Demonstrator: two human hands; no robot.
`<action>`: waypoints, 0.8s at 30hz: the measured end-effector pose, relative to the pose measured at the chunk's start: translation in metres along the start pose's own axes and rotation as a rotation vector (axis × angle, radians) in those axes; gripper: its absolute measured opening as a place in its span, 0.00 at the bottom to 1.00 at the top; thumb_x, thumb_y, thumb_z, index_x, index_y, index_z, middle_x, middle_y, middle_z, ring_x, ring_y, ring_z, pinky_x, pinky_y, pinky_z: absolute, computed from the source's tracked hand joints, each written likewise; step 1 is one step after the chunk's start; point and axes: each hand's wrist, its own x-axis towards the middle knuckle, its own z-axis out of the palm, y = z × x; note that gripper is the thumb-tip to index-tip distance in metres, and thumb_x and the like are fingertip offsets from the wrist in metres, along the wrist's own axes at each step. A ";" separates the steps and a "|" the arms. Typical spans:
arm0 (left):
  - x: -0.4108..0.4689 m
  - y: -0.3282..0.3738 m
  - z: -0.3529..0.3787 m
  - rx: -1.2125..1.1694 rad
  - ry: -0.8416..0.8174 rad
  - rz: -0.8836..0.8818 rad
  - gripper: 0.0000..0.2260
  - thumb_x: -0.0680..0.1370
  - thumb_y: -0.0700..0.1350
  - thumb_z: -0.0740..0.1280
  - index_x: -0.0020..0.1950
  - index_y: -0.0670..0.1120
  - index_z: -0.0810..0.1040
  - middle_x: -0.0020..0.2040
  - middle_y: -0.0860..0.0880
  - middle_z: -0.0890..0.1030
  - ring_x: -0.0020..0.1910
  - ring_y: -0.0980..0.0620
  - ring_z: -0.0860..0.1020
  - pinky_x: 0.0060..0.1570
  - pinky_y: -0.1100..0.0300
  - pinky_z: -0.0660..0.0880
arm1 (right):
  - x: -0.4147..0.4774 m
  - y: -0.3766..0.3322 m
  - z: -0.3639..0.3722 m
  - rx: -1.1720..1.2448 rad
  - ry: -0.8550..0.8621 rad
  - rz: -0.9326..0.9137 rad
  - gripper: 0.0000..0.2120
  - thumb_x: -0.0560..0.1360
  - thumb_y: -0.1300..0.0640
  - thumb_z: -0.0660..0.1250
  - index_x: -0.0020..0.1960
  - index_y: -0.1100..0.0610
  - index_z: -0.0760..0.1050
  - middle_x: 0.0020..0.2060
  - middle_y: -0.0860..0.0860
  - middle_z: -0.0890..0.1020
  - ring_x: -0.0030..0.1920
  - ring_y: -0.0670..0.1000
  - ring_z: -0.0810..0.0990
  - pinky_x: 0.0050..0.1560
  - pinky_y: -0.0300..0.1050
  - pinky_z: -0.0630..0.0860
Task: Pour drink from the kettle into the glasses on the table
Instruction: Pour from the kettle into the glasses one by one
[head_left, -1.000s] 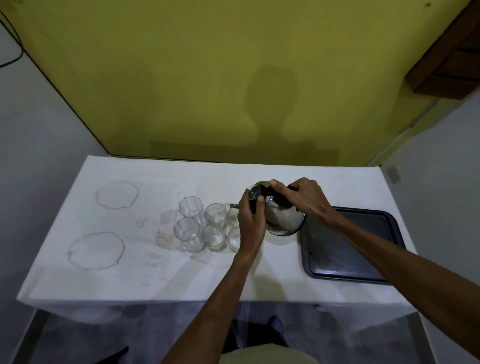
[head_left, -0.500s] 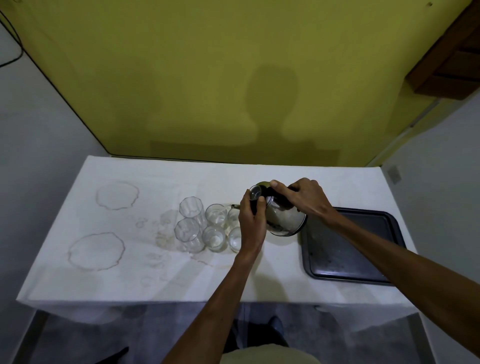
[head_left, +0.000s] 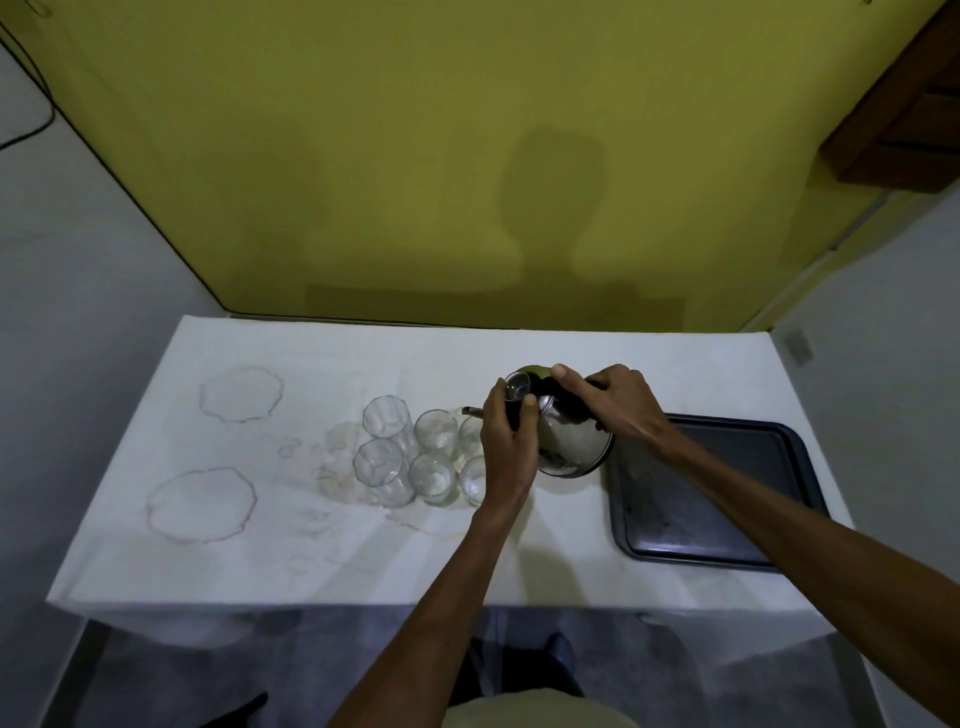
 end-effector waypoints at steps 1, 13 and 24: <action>0.000 0.002 0.001 0.025 0.002 0.014 0.22 0.79 0.59 0.61 0.65 0.46 0.77 0.60 0.48 0.82 0.61 0.51 0.79 0.61 0.56 0.76 | 0.000 0.004 0.001 0.040 -0.002 0.010 0.54 0.65 0.15 0.59 0.36 0.72 0.78 0.29 0.65 0.82 0.30 0.64 0.79 0.39 0.58 0.80; -0.015 0.044 -0.001 0.341 0.000 0.186 0.29 0.81 0.51 0.60 0.78 0.38 0.64 0.78 0.39 0.66 0.78 0.43 0.64 0.77 0.48 0.64 | -0.017 0.019 0.011 0.541 0.025 0.034 0.54 0.59 0.17 0.68 0.32 0.74 0.73 0.27 0.63 0.75 0.30 0.56 0.75 0.39 0.49 0.72; -0.026 0.057 -0.034 0.311 0.137 0.193 0.34 0.78 0.57 0.55 0.78 0.37 0.63 0.78 0.39 0.66 0.78 0.42 0.63 0.77 0.47 0.63 | -0.022 -0.021 0.018 0.472 -0.056 -0.110 0.62 0.58 0.14 0.64 0.37 0.80 0.73 0.32 0.78 0.76 0.30 0.57 0.77 0.37 0.44 0.76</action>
